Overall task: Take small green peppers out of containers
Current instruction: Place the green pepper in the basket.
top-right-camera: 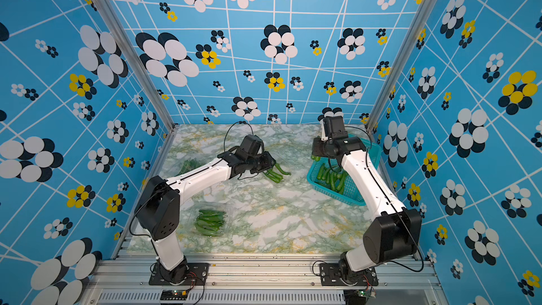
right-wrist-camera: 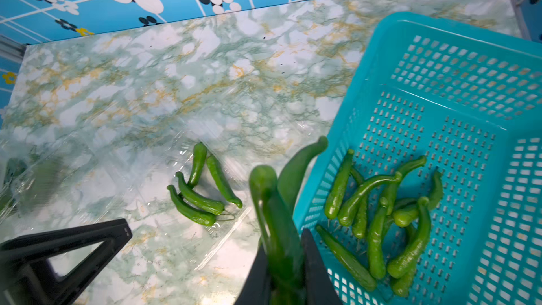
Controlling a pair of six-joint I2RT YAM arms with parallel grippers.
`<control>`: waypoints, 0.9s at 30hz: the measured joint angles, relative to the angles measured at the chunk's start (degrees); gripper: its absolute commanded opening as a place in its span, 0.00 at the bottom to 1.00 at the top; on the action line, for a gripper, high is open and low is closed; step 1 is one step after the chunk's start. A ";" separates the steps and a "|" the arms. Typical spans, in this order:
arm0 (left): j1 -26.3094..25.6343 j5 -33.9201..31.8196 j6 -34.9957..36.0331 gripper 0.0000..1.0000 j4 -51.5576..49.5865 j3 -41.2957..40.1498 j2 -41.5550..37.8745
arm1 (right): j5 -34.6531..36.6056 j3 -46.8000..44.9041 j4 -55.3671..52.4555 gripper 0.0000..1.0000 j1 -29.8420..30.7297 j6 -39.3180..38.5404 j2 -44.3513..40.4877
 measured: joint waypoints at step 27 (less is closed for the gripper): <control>-2.86 3.78 1.11 0.38 -4.48 7.04 8.74 | 0.02 -9.38 5.38 0.51 -9.11 2.40 8.76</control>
